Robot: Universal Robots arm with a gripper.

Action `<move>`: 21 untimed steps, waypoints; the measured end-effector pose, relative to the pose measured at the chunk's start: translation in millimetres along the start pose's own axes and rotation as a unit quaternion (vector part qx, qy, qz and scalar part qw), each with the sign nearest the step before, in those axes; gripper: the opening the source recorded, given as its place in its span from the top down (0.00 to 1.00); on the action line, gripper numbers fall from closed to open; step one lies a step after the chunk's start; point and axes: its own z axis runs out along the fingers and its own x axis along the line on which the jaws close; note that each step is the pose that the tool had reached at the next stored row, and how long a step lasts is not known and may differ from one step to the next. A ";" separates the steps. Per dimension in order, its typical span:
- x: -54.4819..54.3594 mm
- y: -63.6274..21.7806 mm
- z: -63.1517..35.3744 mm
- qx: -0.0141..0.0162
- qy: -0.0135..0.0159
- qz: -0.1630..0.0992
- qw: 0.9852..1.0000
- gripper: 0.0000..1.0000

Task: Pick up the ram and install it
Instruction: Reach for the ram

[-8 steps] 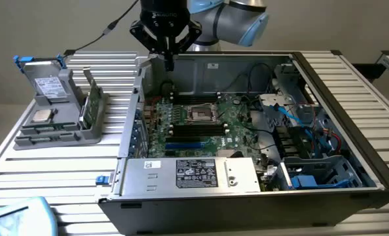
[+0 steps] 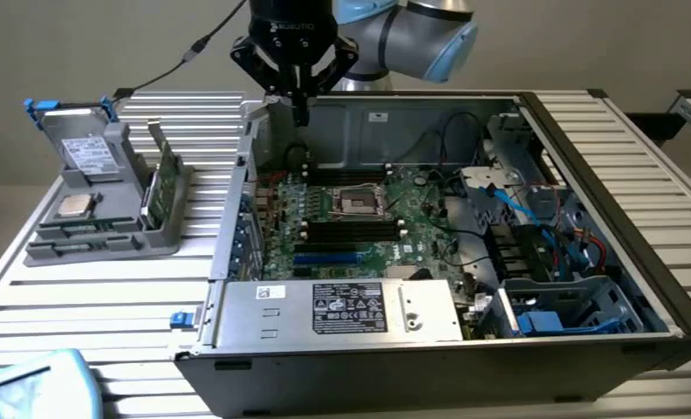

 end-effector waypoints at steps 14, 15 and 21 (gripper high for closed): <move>58.6 -4.2 -1.2 -0.004 0.000 0.000 1.000 0.89; 63.1 -4.5 -1.3 -0.005 0.000 0.000 1.000 0.89; 90.5 -6.4 -1.9 -0.008 0.001 0.000 1.000 0.89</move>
